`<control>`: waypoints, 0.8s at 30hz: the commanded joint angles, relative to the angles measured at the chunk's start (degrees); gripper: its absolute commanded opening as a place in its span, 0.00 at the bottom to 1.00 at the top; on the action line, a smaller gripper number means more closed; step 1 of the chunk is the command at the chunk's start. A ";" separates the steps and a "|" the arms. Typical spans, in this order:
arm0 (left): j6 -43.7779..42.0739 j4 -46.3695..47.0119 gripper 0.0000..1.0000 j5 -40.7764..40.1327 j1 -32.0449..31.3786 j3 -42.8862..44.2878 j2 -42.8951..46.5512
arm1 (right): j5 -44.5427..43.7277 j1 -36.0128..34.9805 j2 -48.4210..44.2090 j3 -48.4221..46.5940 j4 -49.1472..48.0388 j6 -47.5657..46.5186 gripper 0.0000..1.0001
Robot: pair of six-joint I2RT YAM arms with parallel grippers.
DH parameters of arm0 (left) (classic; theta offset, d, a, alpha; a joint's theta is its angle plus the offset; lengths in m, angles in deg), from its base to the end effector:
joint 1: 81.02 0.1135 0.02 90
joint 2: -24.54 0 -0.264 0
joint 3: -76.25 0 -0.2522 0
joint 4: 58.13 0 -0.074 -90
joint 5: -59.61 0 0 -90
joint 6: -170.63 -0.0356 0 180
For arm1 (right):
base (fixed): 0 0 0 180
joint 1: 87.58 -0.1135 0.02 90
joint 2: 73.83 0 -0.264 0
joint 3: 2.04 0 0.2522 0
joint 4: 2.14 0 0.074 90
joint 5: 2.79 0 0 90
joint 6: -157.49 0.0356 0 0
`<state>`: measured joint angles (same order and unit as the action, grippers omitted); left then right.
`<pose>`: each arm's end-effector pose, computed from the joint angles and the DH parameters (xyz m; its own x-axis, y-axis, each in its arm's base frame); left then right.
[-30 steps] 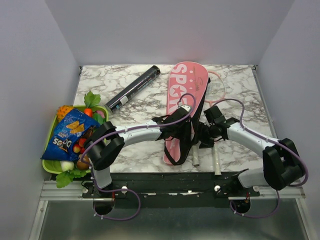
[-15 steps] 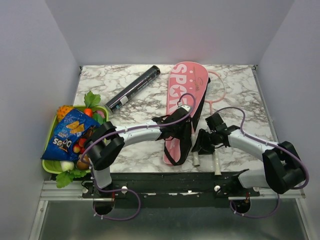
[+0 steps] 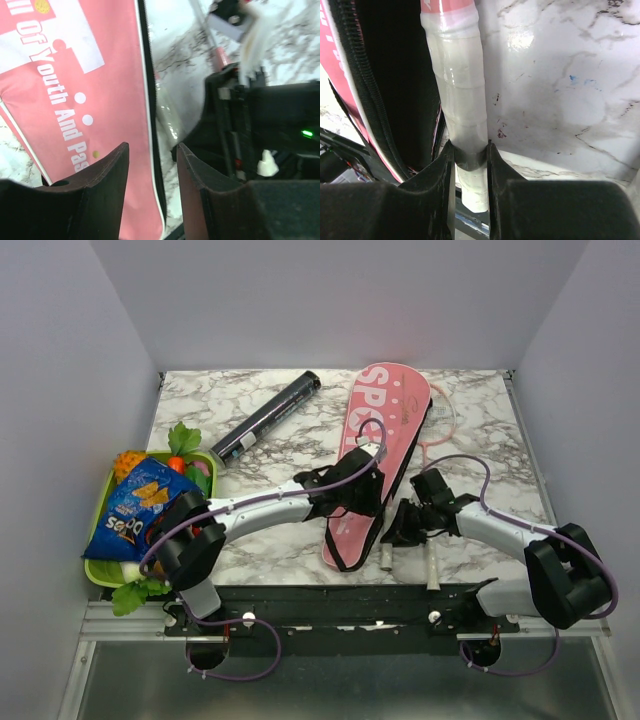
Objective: Pack up the badminton gear
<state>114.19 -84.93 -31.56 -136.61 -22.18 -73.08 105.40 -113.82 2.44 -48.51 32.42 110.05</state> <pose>0.2141 -0.3112 0.2309 -0.7716 0.1484 -0.6186 0.4678 0.7913 -0.3937 0.1950 0.1085 0.1474 -0.9617 0.2424 -0.1284 0.1483 0.8533 0.5000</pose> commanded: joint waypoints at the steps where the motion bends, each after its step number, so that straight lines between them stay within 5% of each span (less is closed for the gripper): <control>1: 0.19 -1.81 0.52 1.00 -0.48 -0.83 7.09 | -0.88 0.22 -0.68 -1.39 0.82 0.15 0.01; 7: 1.94 -10.16 0.50 -9.81 2.06 -4.61 10.35 | -0.71 0.22 -0.77 -2.88 1.18 -0.82 0.01; 13: 2.30 -10.25 0.26 -10.25 5.93 -8.48 8.33 | -0.09 0.31 -0.42 -5.17 1.18 -1.08 0.01; 24: 2.38 -4.02 0.23 -4.11 6.20 -11.56 -0.28 | 0.09 0.22 4.58 -9.12 -1.63 -0.38 0.01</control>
<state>116.05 -92.42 -39.38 -130.25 -32.24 -71.40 105.60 -113.78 5.17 -54.85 34.41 110.07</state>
